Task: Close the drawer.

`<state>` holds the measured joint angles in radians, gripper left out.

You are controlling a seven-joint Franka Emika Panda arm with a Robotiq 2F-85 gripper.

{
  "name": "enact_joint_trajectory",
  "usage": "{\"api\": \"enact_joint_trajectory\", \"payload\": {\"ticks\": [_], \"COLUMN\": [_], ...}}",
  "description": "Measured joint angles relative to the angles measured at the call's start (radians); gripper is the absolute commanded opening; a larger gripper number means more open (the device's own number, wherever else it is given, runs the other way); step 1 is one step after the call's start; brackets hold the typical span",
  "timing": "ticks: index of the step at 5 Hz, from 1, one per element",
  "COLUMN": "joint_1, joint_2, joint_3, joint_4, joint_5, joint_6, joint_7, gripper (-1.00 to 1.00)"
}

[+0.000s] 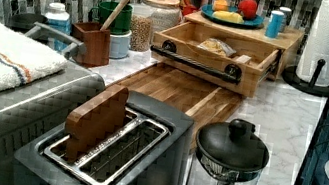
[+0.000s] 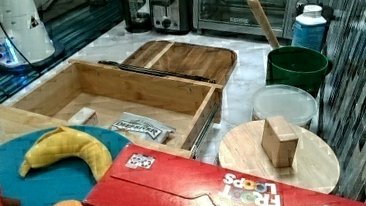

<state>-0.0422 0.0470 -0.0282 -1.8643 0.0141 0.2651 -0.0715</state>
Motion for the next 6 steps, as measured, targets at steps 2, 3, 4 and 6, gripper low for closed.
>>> {"api": "enact_joint_trajectory", "payload": {"ticks": [2,3,4,6], "joint_1": [-0.005,-0.012,-0.012,0.01], "joint_2": [0.0,0.006,0.005,0.001], "joint_3": [-0.003,0.005,0.007,0.023], "joint_4": [-0.015,-0.015,-0.037,-0.108], "joint_5": [0.001,0.018,0.017,0.029], "joint_6": [0.001,0.001,0.037,0.117], "joint_7": [-0.001,-0.004,-0.076,-0.434], "gripper": [1.0,1.0,1.0,1.0]}}
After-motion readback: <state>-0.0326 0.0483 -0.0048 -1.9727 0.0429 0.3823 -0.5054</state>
